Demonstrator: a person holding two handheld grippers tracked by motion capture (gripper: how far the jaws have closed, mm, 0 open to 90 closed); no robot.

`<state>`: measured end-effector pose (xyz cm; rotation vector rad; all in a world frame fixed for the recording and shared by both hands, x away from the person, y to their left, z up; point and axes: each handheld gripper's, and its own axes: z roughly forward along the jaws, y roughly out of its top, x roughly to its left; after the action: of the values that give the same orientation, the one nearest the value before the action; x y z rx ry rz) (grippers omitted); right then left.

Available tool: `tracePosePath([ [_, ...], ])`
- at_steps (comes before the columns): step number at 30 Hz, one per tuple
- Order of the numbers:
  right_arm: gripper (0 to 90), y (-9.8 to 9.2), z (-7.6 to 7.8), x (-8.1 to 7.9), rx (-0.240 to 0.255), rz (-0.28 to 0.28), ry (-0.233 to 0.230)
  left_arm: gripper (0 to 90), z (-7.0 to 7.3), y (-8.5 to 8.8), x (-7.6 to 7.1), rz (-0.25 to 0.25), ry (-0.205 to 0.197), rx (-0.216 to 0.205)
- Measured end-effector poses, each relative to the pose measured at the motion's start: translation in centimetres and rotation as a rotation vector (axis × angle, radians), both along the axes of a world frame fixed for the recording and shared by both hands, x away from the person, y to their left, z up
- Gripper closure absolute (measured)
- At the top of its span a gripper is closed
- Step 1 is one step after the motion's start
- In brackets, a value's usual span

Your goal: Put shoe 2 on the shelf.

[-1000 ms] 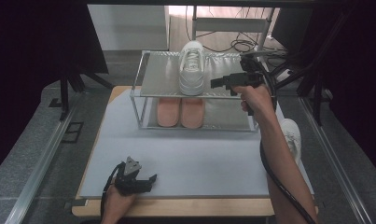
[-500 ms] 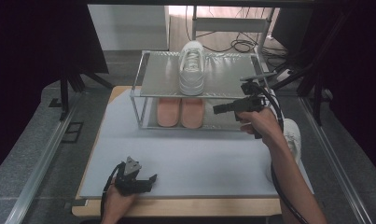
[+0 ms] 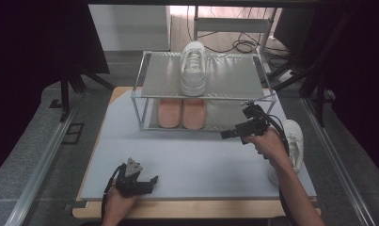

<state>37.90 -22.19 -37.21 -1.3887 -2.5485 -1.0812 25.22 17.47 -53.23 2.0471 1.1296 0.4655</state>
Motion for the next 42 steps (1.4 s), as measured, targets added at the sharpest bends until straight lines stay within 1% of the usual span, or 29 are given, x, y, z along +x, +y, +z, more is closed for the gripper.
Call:
tracePosePath([
  [1,13.2,-0.1,-0.3,-0.2,-0.02,-0.003,-0.008,11.7,0.0,0.0,0.0,0.0,0.0,0.0],
  [3,13.4,-0.3,-0.7,-0.5,-0.057,-0.006,-0.005,11.6,0.0,0.0,0.0,0.0,0.0,0.0],
  [6,13.7,-0.8,-1.3,-1.1,-0.099,-0.003,-0.009,11.7,0.0,0.0,0.0,-0.002,0.001,0.003],
  [11,14.8,-1.9,-1.9,-2.1,-0.135,-0.014,-0.007,11.7,0.0,0.0,0.0,-0.003,0.001,0.004],
  [16,17.4,-3.5,-1.9,-2.9,-0.166,-0.026,-0.003,11.6,0.0,0.0,0.0,-0.002,0.002,0.002],
  [18,18.5,-4.3,-1.8,-3.3,-0.179,-0.042,-0.004,11.6,0.0,0.0,0.0,-0.002,0.001,0.004],
  [22,21.6,-5.7,-1.4,-3.9,-0.222,-0.075,-0.017,11.7,0.0,0.0,0.0,-0.002,0.0,0.002],
  [25,24.0,-6.8,-1.1,-4.4,-0.244,-0.1,-0.02,11.7,0.0,0.0,0.0,0.001,0.002,0.001],
  [36,27.7,-11.2,-0.7,-5.8,-0.306,-0.215,-0.021,11.6,0.0,0.0,0.0,0.0,0.002,0.001],
  [39,27.9,-12.6,-0.6,-6.0,-0.312,-0.255,-0.017,11.6,0.0,0.0,0.0,0.001,0.003,0.003],
  [42,28.2,-14.1,-0.6,-6.2,-0.307,-0.293,-0.005,11.6,0.0,0.0,0.0,0.002,0.004,0.002],
])
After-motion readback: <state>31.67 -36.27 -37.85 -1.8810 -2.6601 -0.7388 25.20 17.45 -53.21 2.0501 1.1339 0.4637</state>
